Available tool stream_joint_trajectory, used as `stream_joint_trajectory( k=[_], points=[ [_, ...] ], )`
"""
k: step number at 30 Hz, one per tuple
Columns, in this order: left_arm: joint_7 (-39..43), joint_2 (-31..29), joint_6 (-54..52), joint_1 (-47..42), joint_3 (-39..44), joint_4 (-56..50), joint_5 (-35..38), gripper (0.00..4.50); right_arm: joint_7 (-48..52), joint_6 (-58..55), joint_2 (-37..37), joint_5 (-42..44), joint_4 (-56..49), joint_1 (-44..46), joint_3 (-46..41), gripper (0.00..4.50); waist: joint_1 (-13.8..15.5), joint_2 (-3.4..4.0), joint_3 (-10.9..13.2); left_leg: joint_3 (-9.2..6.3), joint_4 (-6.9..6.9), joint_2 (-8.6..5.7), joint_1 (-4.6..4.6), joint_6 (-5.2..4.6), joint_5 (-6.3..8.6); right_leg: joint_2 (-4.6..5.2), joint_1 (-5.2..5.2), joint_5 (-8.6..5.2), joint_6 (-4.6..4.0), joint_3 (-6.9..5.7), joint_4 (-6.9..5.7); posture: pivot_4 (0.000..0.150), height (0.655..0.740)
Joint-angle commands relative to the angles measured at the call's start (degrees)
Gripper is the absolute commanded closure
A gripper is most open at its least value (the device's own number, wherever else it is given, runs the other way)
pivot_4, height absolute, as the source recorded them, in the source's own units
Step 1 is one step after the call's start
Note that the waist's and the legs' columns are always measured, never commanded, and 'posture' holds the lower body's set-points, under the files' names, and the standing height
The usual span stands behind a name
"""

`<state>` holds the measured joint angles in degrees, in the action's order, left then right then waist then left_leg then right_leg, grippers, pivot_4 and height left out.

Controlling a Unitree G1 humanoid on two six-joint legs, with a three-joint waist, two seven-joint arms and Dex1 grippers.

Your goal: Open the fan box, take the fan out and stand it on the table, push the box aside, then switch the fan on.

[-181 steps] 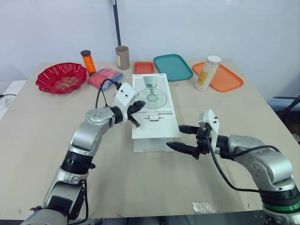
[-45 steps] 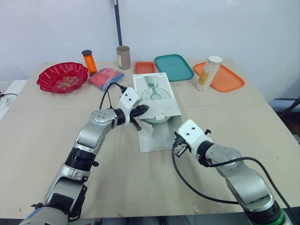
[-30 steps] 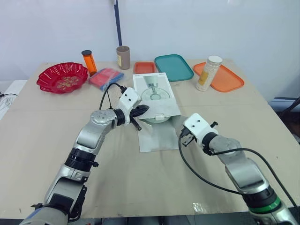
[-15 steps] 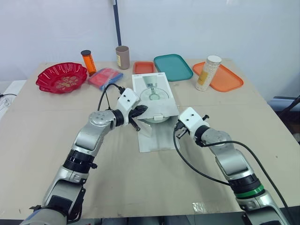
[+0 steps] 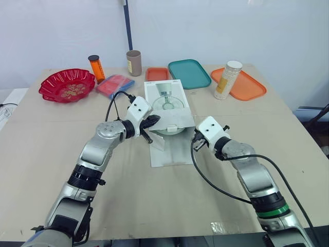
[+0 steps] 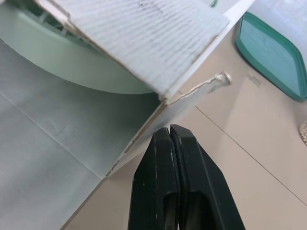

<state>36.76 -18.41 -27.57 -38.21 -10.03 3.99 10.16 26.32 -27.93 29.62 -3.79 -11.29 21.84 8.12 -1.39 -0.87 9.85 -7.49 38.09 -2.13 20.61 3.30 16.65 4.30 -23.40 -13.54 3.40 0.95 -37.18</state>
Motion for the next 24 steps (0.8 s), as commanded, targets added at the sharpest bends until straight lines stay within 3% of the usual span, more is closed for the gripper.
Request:
stream_joint_trajectory(
  k=[1, 10, 24],
  points=[
    [0.0, -0.1, 0.1, -0.1, 1.0, -0.9, 0.1, 4.50, 1.2, -3.0, 1.5, 1.6, -7.9, -0.3, -3.9, 4.49, 0.0, 0.00, 0.0, 0.00, 0.00, 0.00, 0.00, 0.00, 0.00, 0.00, 0.00, 0.00, 0.00, 0.00, 0.00, 0.150, 0.7400],
    [-0.3, -0.2, 0.2, 0.1, 1.4, -0.8, 0.1, 4.50, 1.7, -9.5, -1.6, 6.1, -14.6, 5.2, -4.9, 4.49, 0.0, 0.00, 0.0, -0.01, 0.00, 0.01, -0.01, -0.01, 0.00, -0.01, 0.00, 0.00, 0.00, 0.00, 0.00, 0.150, 0.7400],
    [-2.2, -1.9, -4.9, 1.0, 4.6, -8.5, 1.4, 4.50, 2.3, -1.6, -7.1, 5.8, 5.1, 11.2, -1.1, 4.49, -0.1, 0.01, 0.0, 0.00, -0.04, 0.00, 0.01, 0.01, -0.01, 0.00, -0.05, 0.00, -0.01, 0.01, 0.00, 0.150, 0.7400]
  ],
)
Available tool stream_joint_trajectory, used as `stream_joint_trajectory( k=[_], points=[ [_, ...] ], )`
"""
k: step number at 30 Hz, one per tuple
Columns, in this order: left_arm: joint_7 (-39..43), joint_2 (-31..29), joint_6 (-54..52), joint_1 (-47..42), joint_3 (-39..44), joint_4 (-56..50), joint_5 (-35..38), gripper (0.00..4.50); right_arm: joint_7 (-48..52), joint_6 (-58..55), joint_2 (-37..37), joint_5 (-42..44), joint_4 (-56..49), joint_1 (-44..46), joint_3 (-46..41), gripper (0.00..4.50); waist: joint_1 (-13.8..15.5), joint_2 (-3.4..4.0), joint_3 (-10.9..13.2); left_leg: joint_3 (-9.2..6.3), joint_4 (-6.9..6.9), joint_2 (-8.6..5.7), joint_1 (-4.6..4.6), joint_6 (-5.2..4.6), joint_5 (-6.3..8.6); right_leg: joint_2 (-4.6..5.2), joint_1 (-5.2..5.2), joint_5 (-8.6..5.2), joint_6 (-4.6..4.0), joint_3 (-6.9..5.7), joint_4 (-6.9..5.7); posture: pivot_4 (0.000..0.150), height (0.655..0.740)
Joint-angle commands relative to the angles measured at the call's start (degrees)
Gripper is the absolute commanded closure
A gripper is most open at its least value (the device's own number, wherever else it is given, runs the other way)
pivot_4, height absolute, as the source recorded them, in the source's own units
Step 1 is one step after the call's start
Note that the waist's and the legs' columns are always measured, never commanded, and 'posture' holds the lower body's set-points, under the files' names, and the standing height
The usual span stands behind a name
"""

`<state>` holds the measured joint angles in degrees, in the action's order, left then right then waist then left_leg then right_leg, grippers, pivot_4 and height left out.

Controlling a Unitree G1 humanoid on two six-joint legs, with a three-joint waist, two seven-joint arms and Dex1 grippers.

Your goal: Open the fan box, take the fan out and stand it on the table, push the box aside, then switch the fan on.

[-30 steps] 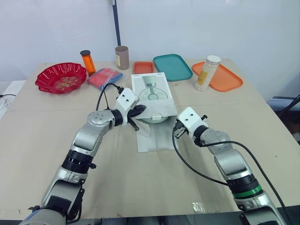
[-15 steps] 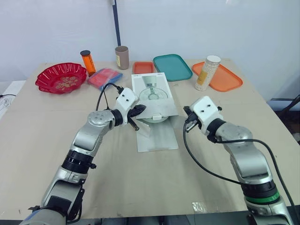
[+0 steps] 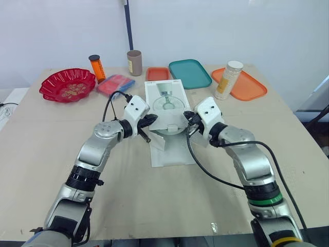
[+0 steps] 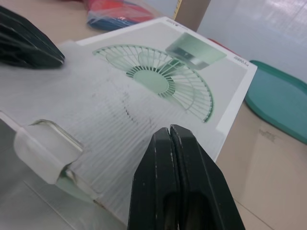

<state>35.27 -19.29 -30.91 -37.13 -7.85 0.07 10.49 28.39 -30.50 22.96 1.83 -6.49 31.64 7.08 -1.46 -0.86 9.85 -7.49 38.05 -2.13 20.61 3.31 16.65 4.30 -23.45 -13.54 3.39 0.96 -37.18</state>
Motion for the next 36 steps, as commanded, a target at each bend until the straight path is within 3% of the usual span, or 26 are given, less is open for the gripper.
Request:
stream_joint_trajectory(
  k=[1, 15, 25, 36],
  points=[
    [-1.0, -1.4, -2.6, 0.1, 2.9, -6.1, 1.3, 4.50, 0.4, 0.6, -0.7, 0.5, 0.6, 1.6, 0.0, 4.49, 0.0, 0.00, 0.0, 0.00, 0.00, 0.00, 0.00, 0.00, 0.00, 0.00, -0.01, 0.00, 0.00, 0.00, 0.00, 0.150, 0.7400],
    [-6.3, -0.6, -24.6, 8.7, 3.3, -32.8, 11.5, 4.50, 1.0, -1.0, -2.4, -0.1, 2.3, 3.0, 1.6, 4.49, -0.5, 0.00, 0.0, 0.00, -0.01, 0.02, -0.01, 0.01, -0.01, 0.00, 0.02, 0.00, 0.00, 0.04, -0.03, 0.150, 0.7400],
    [-9.5, 1.1, -29.0, 9.3, -0.9, -34.4, 13.4, 4.50, 0.9, -1.0, -2.8, -0.6, 2.5, 3.0, 2.3, 4.49, -0.5, 0.01, 0.0, 0.02, -0.02, 0.02, -0.03, 0.02, -0.01, -0.02, 0.03, 0.00, -0.01, 0.06, -0.03, 0.150, 0.7400],
    [-11.7, 2.3, -24.9, 5.2, -7.7, -26.8, 8.1, 4.50, 0.3, -0.1, -3.5, -1.6, 3.0, 2.7, 3.2, 4.49, -0.6, 0.01, 0.0, 0.04, -0.05, 0.02, -0.04, 0.03, -0.02, -0.02, 0.01, 0.00, -0.01, 0.07, -0.02, 0.150, 0.7400]
  ],
)
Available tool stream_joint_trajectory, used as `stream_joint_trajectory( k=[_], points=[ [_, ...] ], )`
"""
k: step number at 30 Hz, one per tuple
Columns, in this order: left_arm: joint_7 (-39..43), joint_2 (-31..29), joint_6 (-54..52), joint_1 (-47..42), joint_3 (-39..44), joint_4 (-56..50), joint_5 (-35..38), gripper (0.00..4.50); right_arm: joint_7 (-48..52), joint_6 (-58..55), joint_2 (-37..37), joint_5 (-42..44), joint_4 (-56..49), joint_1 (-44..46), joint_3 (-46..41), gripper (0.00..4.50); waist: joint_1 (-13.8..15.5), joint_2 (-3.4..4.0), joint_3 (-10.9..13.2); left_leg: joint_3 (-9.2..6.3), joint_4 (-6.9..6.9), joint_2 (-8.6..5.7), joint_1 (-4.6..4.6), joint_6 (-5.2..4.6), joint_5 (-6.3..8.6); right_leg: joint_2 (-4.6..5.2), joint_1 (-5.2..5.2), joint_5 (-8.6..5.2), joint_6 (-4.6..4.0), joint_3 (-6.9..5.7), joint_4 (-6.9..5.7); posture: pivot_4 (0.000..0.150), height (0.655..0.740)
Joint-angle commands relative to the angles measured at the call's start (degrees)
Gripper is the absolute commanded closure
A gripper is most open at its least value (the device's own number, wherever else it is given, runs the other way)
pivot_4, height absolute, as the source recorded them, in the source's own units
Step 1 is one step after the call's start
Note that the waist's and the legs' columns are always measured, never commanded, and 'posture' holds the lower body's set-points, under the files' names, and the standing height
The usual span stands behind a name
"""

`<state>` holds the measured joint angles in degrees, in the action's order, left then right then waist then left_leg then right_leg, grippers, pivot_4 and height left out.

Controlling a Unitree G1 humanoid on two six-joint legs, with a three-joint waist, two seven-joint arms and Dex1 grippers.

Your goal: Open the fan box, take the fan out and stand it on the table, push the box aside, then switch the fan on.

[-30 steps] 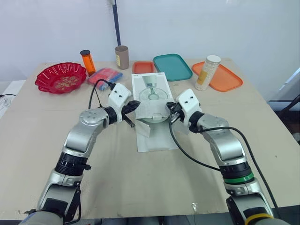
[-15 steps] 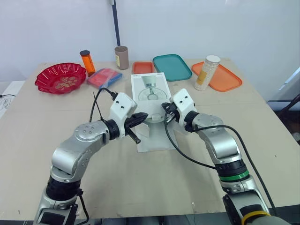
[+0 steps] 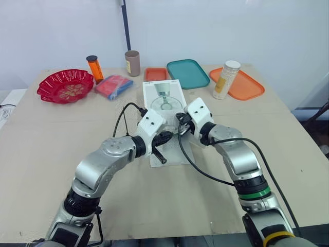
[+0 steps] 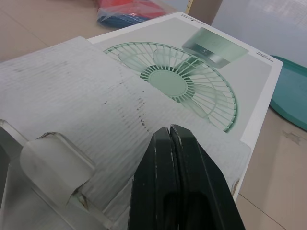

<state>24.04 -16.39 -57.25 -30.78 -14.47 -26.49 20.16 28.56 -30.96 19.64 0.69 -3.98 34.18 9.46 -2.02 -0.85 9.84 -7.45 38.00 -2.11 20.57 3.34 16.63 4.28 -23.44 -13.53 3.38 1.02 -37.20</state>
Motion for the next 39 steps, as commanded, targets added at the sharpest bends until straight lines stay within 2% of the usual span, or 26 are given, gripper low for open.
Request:
stream_joint_trajectory(
  k=[1, 8, 32, 39],
  points=[
    [-0.6, -0.7, 1.3, -1.1, -1.2, -0.2, -1.8, 4.50, 0.2, 0.4, -0.2, -0.5, 0.7, 0.3, 0.8, 4.49, 0.0, 0.00, 0.0, 0.00, 0.00, 0.00, 0.00, 0.00, 0.00, 0.00, 0.00, 0.00, 0.00, 0.00, 0.00, 0.150, 0.7400],
    [-1.5, -2.6, 0.4, -0.3, -1.7, 0.1, -4.1, 4.50, 0.3, 1.4, -0.2, -0.7, 2.0, 0.6, 0.9, 4.49, 0.0, 0.01, 0.0, 0.00, 0.00, 0.00, -0.03, 0.00, 0.00, -0.01, 0.02, 0.00, 0.00, 0.01, -0.01, 0.150, 0.7400],
    [-3.2, -8.7, -9.2, 4.2, 6.0, -8.9, -2.6, 4.50, 1.2, 4.8, -0.5, -2.1, 7.1, 1.7, 2.5, 4.49, -0.3, 0.01, -0.1, 0.03, -0.04, 0.03, -0.14, 0.00, 0.00, -0.03, 0.09, 0.00, -0.01, 0.05, -0.01, 0.150, 0.7400],
    [-3.9, -8.1, -9.9, 3.5, 5.9, -8.7, -2.2, 4.50, 1.6, 5.6, -0.7, -2.5, 7.6, 2.0, 2.7, 4.49, -0.3, 0.00, -0.1, 0.04, -0.05, 0.03, -0.14, 0.01, -0.01, -0.03, 0.09, 0.01, -0.01, 0.05, -0.01, 0.150, 0.7400]
  ],
)
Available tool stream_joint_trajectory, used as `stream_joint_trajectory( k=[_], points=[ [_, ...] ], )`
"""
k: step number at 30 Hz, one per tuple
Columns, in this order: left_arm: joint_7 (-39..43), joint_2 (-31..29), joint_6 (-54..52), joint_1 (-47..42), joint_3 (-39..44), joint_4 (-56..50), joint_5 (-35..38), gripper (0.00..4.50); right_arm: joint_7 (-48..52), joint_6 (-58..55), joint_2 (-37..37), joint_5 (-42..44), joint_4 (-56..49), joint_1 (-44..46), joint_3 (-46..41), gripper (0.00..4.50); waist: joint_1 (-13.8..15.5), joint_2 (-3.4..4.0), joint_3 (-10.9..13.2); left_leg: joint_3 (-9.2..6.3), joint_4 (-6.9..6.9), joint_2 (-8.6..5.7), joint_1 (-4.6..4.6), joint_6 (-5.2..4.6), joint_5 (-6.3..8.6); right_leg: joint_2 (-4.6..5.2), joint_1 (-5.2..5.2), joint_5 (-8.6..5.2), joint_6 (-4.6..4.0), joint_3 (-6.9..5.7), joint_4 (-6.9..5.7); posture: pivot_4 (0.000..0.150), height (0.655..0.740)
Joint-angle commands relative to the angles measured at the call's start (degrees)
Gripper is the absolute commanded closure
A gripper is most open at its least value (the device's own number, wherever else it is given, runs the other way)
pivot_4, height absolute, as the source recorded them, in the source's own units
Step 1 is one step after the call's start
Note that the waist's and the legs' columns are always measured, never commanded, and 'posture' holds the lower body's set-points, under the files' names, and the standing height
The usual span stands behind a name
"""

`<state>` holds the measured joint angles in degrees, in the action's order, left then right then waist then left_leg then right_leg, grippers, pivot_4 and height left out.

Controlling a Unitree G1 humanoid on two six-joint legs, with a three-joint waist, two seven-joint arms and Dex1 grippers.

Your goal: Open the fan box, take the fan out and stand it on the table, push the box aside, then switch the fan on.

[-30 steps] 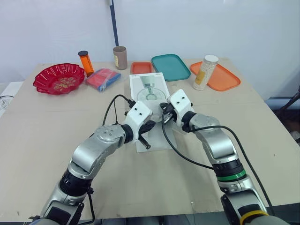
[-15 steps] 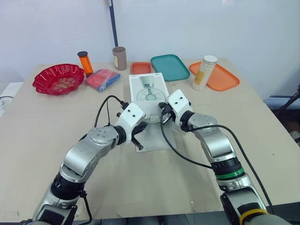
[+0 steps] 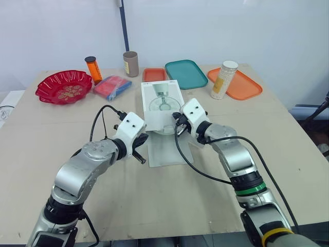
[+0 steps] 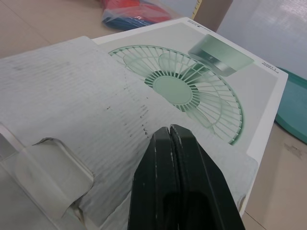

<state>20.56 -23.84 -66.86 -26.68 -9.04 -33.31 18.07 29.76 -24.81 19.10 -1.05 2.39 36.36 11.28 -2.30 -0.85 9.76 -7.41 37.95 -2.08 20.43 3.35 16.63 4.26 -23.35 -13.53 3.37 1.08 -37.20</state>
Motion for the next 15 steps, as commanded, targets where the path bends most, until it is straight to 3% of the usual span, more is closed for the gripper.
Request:
stream_joint_trajectory(
  k=[1, 9, 15],
  points=[
    [-0.4, -0.9, -0.2, -0.3, 0.5, -1.8, -0.2, 4.50, 0.4, -0.6, -0.2, -0.7, 1.2, -0.2, 0.9, 4.49, 0.0, 0.00, 0.0, 0.00, -0.02, 0.00, 0.00, 0.01, 0.00, 0.00, -0.01, 0.00, 0.00, 0.00, 0.00, 0.150, 0.7400],
    [0.7, -5.9, 2.6, 1.4, 1.0, 1.5, -1.6, 4.50, 0.4, -0.7, -0.5, -0.9, 0.5, -0.7, 1.0, 4.49, -0.2, 0.00, 0.0, 0.00, -0.05, 0.01, -0.01, 0.01, 0.00, 0.00, -0.02, 0.00, 0.00, 0.01, 0.00, 0.150, 0.7400],
    [0.6, -6.4, 5.9, 0.8, 1.0, 5.1, -2.6, 4.50, 0.4, -0.5, -0.5, -1.1, 0.2, -1.2, 1.1, 4.49, -0.2, 0.00, 0.0, 0.00, -0.08, 0.01, -0.01, 0.01, -0.01, 0.00, -0.02, 0.00, 0.00, 0.01, 0.01, 0.150, 0.7400]
  ],
)
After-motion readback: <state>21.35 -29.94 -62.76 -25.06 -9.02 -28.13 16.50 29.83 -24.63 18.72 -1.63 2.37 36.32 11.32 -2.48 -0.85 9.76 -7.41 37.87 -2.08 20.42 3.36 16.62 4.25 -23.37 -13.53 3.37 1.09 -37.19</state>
